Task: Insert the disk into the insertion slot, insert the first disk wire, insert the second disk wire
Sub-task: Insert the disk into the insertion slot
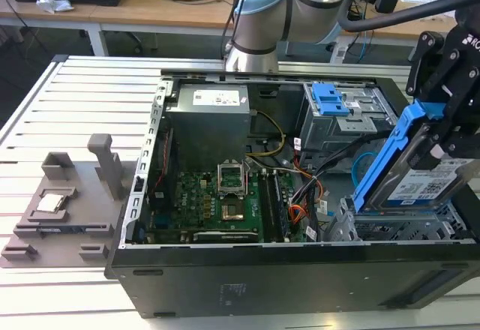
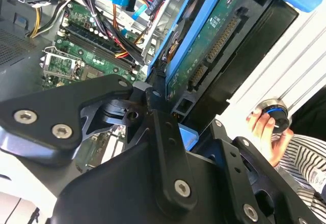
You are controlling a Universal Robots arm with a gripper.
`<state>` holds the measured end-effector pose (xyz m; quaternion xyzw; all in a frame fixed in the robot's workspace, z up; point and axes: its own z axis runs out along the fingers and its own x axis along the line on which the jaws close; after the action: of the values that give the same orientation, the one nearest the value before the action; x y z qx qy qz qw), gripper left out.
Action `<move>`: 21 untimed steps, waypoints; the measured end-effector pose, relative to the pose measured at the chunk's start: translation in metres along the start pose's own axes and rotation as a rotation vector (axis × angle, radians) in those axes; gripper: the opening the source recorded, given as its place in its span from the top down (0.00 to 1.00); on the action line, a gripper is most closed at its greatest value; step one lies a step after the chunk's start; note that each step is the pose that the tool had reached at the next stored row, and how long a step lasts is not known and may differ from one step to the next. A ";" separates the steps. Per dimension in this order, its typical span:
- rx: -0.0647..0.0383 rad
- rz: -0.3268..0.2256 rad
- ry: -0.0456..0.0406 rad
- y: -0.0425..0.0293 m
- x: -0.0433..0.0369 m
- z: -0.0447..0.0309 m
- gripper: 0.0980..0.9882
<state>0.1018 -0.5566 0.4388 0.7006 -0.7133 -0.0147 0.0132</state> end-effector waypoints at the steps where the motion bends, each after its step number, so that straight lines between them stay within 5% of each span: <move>1: 0.000 0.000 0.0000 0.0000 -0.0003 0.0010 0.70; 21: 0.000 0.000 -0.0005 -0.0009 -0.0032 0.0236 0.70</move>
<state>0.1018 -0.5533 0.4152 0.7006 -0.7133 -0.0148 0.0130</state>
